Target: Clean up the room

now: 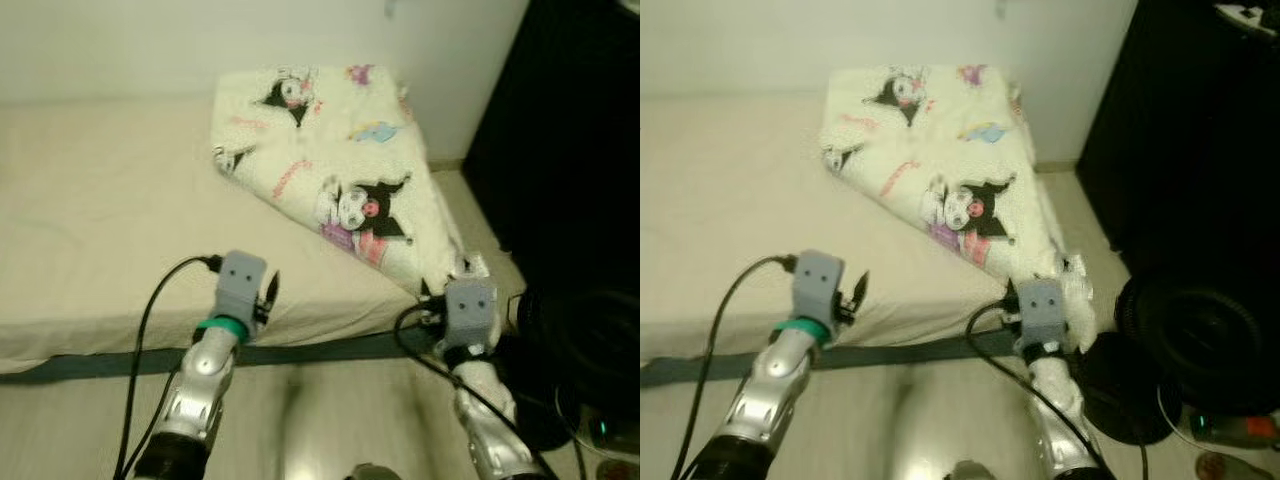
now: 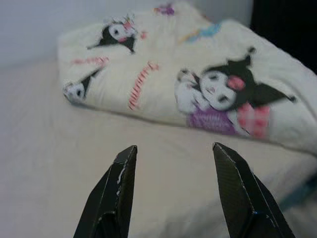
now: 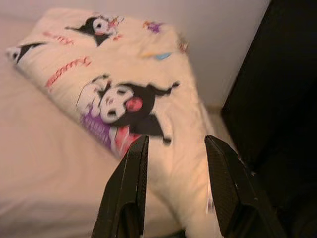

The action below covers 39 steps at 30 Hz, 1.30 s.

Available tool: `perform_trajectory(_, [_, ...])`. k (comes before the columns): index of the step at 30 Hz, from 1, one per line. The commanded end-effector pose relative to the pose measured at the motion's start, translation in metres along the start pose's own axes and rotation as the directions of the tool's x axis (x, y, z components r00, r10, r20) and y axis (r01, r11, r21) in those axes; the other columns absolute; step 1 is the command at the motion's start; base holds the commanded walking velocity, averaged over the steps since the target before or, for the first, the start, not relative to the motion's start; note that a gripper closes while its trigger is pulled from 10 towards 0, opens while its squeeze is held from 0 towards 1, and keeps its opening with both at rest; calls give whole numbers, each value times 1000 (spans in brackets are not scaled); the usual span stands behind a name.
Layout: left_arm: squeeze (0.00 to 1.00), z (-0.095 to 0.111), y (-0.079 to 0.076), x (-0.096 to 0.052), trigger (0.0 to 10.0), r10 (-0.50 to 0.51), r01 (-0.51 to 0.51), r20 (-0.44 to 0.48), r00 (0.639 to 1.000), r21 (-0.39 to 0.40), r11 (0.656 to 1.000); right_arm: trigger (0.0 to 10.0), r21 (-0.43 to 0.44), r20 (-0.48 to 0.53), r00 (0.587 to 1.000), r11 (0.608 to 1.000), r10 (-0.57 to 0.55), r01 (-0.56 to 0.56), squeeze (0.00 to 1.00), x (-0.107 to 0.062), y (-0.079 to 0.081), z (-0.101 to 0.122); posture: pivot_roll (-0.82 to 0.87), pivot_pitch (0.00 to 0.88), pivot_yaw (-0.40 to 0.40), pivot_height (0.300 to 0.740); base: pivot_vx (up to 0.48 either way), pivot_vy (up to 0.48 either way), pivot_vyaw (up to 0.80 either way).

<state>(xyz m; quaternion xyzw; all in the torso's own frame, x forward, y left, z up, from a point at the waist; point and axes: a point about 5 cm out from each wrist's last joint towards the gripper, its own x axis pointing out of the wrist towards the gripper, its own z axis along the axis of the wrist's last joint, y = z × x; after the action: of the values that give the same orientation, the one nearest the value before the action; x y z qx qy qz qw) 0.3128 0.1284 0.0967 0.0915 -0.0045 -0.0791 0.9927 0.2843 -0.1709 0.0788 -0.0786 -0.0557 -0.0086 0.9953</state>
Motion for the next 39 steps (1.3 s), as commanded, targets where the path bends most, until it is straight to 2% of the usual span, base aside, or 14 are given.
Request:
perform_trajectory(1, [0,-11,8,-5,10000,20,-19,-43,999,15,1000,10000,23,-9,1000,1000,17,-16,0,-2,8,-2,-161,56,66,725,386,0,0])
perform_trajectory(12, [0,-11,8,-4,10000,22,-21,-44,999,14,1000,10000,22,-12,1000,1000,13,-13,0,-2,8,-3,-161,54,69,725,368,0,0])
perform_trajectory(24, [0,-17,11,-8,10000,18,-17,-71,997,7,1000,10000,28,-18,1000,999,18,-17,0,-4,9,-4,-160,55,73,725,0,0,0])
perform_trajectory(39, [0,-16,10,-6,10000,11,-10,-69,998,8,1000,10000,27,-14,1000,999,18,-17,0,-3,8,-4,-161,45,73,680,0,0,0])
